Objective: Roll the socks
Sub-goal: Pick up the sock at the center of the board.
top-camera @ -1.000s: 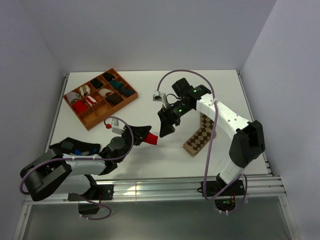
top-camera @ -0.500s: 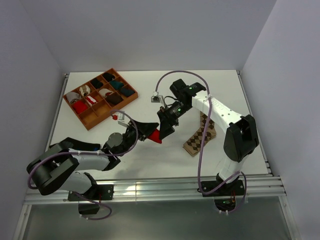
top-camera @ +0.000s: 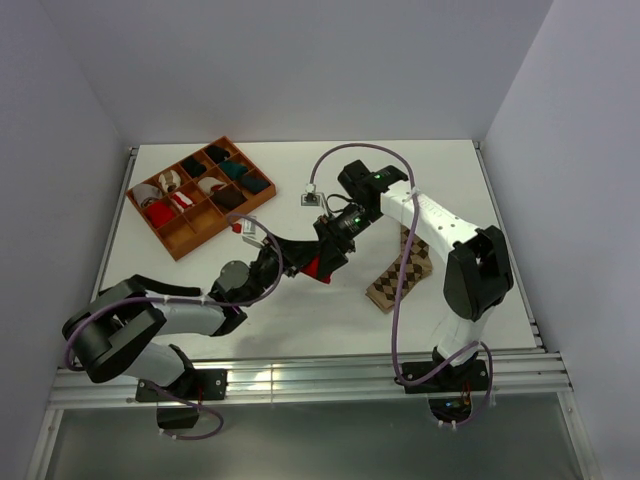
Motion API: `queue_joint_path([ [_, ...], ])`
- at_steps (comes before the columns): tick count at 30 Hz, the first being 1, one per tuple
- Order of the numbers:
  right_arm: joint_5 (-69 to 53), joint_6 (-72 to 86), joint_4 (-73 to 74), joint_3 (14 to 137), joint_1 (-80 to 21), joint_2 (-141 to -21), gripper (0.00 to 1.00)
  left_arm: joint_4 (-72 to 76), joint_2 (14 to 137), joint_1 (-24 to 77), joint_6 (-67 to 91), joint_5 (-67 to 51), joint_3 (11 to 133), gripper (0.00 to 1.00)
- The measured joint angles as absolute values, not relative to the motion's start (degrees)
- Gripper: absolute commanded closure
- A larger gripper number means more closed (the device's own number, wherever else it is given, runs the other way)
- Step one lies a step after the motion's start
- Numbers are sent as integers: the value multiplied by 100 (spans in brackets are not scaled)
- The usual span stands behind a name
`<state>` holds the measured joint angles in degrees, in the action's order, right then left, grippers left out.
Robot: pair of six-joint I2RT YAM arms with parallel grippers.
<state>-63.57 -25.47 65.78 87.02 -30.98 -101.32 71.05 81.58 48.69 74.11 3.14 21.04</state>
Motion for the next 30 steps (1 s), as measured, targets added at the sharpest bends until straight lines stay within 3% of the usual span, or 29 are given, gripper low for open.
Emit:
queue_joint_path([
  [1, -6383, -2543, 6580, 8702, -3098, -10138, 26, 7111, 8162, 4877, 7408, 314, 2104, 100],
  [5, -6342, -2508, 6604, 8702, -3046, -10169, 80, 7321, 8167, 4923, 7360, 279, 2097, 100],
  [8, -6410, -2475, 6718, 8720, -2978, -10171, 100, 7382, 8169, 4906, 7277, 425, 2060, 100],
  [10, -6383, -2462, 6726, 8722, -3015, -10171, 100, 7319, 8171, 4906, 7258, 456, 2058, 100],
  [15, -6309, -2408, 6670, 8722, -3035, -10169, 100, 7122, 8077, 4919, 7258, 578, 2058, 70],
  [19, -6311, -2340, 6545, 8720, -3072, -10138, 100, 6827, 7826, 4934, 7179, 727, 2045, 56],
  [30, -6267, -2121, 6278, 8709, -3103, -10027, 100, 5793, 6720, 4936, 6973, 1249, 1957, 51],
])
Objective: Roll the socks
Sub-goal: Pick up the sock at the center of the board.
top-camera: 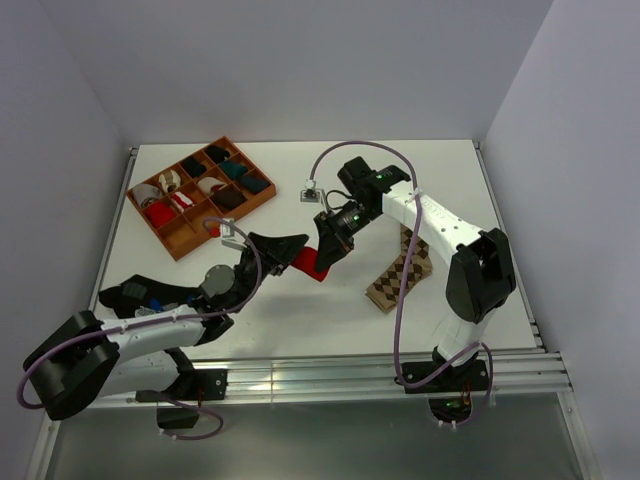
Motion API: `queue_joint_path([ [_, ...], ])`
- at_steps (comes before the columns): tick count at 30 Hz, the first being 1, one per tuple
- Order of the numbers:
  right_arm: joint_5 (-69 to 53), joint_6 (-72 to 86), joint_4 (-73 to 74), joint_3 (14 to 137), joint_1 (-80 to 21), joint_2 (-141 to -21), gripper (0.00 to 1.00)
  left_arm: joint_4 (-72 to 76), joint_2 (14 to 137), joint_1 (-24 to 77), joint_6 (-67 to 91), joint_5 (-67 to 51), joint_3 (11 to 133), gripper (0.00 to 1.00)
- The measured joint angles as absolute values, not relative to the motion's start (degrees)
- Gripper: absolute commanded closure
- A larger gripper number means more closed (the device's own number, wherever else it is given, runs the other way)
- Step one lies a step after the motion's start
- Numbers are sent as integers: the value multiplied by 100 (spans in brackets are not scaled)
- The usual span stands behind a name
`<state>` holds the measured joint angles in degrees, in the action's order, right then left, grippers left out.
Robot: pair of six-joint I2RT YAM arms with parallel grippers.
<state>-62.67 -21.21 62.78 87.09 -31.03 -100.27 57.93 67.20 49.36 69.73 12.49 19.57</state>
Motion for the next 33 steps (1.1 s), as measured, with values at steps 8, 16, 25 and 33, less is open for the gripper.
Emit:
queue_joint_path([
  [8, -6075, -1918, 6119, 8709, -3103, -10020, 100, 5489, 6090, 4936, 6963, 1494, 1441, 47],
  [16, -5972, -1730, 5953, 8709, -3098, -10020, 100, 5411, 5636, 4939, 6949, 1542, 1118, 44],
  [25, -5828, -1610, 5935, 8709, -3096, -10020, 100, 5817, 6073, 5046, 6919, 1485, 1066, 43],
  [33, -5758, -1579, 5918, 8709, -3096, -10020, 100, 6187, 6353, 5142, 6814, 1433, 1074, 40],
])
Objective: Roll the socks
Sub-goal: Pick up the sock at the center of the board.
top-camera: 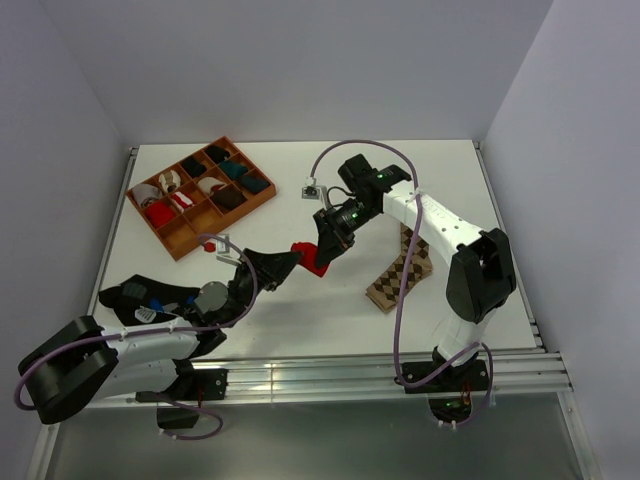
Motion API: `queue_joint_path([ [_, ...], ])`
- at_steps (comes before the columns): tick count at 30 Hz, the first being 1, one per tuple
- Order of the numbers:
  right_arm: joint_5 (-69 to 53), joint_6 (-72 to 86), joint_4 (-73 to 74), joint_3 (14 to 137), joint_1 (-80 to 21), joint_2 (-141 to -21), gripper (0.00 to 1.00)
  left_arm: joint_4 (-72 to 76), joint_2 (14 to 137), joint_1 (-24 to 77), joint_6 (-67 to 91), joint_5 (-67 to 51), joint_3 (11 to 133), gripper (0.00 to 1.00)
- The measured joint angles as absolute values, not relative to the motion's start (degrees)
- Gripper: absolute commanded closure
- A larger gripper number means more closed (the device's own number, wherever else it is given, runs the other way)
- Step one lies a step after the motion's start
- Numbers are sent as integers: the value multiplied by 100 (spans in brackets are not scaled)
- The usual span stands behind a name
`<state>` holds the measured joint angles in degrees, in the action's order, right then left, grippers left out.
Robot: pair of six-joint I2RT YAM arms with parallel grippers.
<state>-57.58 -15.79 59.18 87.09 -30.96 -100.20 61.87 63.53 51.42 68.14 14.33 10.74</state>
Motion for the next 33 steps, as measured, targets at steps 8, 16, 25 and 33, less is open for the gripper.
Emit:
queue_joint_path([
  [8, -5767, -1500, 5848, 8709, -3096, -10020, 100, 6412, 6403, 5260, 6807, 1315, 1068, 38],
  [16, -5767, -1505, 5846, 8709, -3096, -10020, 100, 6386, 6493, 5275, 6803, 1330, 1103, 40],
  [25, -5749, -1531, 5872, 8709, -3061, -10020, 100, 6263, 6775, 5271, 6733, 1367, 1315, 69],
  [33, -5590, -1636, 5878, 8709, -3033, -10020, 100, 6224, 6901, 5262, 6735, 1396, 1398, 100],
])
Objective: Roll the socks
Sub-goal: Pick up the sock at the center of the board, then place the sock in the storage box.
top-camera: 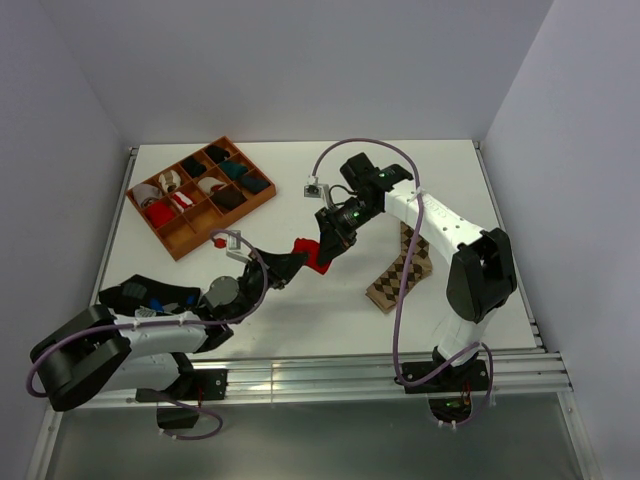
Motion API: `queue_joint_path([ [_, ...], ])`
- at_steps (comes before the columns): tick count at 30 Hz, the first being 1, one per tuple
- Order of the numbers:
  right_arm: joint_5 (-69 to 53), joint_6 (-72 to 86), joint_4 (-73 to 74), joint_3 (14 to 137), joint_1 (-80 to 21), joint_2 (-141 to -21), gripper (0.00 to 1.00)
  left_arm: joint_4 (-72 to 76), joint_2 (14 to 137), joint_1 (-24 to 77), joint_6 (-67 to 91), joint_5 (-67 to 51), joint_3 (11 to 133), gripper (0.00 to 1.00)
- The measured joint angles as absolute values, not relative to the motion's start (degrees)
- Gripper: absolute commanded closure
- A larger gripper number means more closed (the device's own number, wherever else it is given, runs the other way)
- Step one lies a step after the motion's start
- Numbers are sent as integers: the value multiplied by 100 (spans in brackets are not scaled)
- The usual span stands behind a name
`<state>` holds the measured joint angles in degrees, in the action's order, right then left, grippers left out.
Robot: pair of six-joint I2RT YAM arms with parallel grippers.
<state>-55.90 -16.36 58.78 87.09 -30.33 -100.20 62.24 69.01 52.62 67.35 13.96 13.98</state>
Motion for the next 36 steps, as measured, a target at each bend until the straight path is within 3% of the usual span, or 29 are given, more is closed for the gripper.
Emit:
queue_joint_path([
  [2, -5546, -1649, 5876, 8709, -3033, -10018, 96, 6193, 6917, 5249, 6733, 1382, 1417, 100],
  [8, -5330, -1667, 5828, 8709, -3026, -9878, 59, 5811, 6836, 5175, 6696, 1308, 1627, 100],
  [9, -5315, -1660, 5811, 8709, -3026, -9835, 47, 5704, 6759, 5155, 6681, 1286, 1667, 100],
  [12, -5253, -1627, 5774, 8713, -3017, -9723, 37, 5428, 6436, 5041, 6650, 1229, 1737, 100],
  [24, -4947, -1643, 5754, 9006, -2661, -9699, 36, 4080, 4971, 3883, 6407, 985, 1879, 100],
  [36, -4071, -1772, 5323, 8794, -2102, -9400, 35, 3273, 5196, 856, 6198, -307, 2318, 100],
])
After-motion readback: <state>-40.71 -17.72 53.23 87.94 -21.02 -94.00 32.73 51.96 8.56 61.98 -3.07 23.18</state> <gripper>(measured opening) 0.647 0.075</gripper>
